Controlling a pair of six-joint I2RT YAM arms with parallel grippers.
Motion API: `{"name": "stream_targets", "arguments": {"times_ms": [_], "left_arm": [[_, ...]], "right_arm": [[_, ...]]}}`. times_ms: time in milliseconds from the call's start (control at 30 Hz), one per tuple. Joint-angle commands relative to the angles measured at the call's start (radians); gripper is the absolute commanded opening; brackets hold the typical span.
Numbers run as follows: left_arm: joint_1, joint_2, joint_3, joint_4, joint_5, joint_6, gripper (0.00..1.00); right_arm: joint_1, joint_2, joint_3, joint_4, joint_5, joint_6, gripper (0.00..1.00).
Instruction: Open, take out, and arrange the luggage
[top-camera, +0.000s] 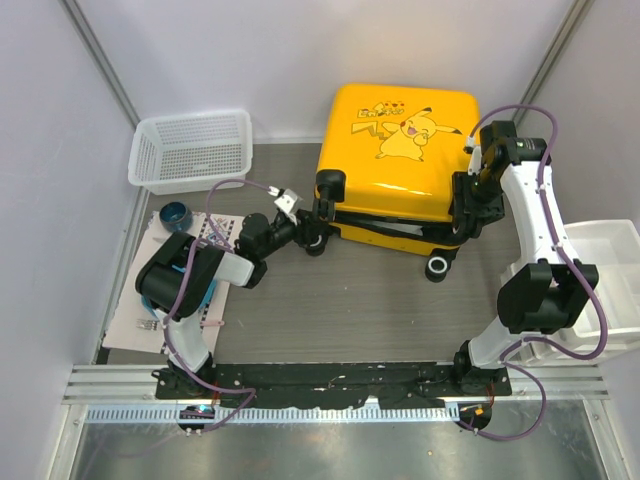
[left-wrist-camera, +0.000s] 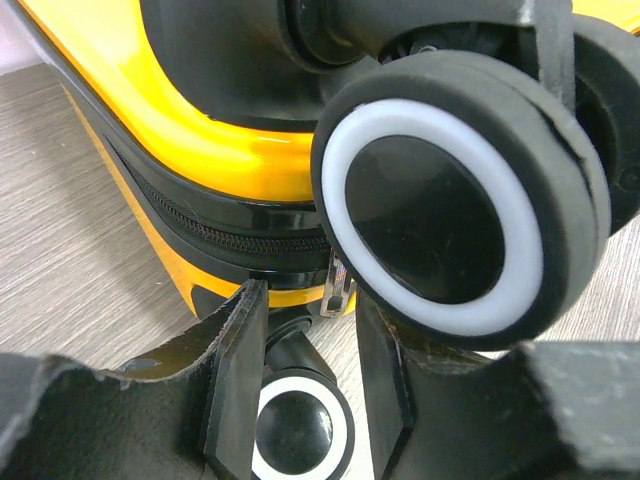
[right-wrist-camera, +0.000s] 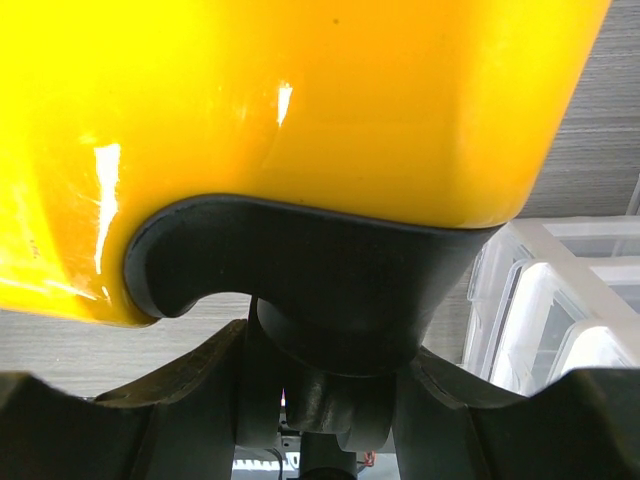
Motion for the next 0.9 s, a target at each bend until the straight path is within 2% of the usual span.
{"name": "stream_targets", "arguments": {"times_ms": [0,200,333,433,600,667,867], "left_arm": [[-0.015,0.025,0.014,0.07,0.055,-0.046,0.44],[-0.017,0.03,0.025,0.05,0.076,-0.075,0.43],[-0.014,-0.001,-0.004,0.037,0.053,-0.119,0.48],[-0.014,-0.024,-0.016,0.042,0.079,-0.213,0.52],[0.024,-0.01,-0.019,0.105,0.188,-0.389,0.52],[0.032,-0.008,-0.01,0.096,0.194,-0.412,0.55],[0.093,0.09,0.06,0.137,0.305,-0.564,0.55]], "right_arm": [[-0.002,-0.009,0.061,0.014,-0.019,-0.042,0.0],[-0.006,-0.004,0.064,0.015,-0.028,-0.053,0.01],[-0.011,-0.012,0.069,0.015,-0.047,-0.064,0.0],[-0.013,-0.021,0.063,0.015,-0.051,-0.061,0.01],[-0.014,-0.024,0.06,0.017,-0.048,-0.061,0.0],[-0.016,-0.028,0.052,0.015,-0.05,-0.062,0.0],[-0.016,-0.036,0.047,0.02,-0.053,-0.059,0.0]]}}
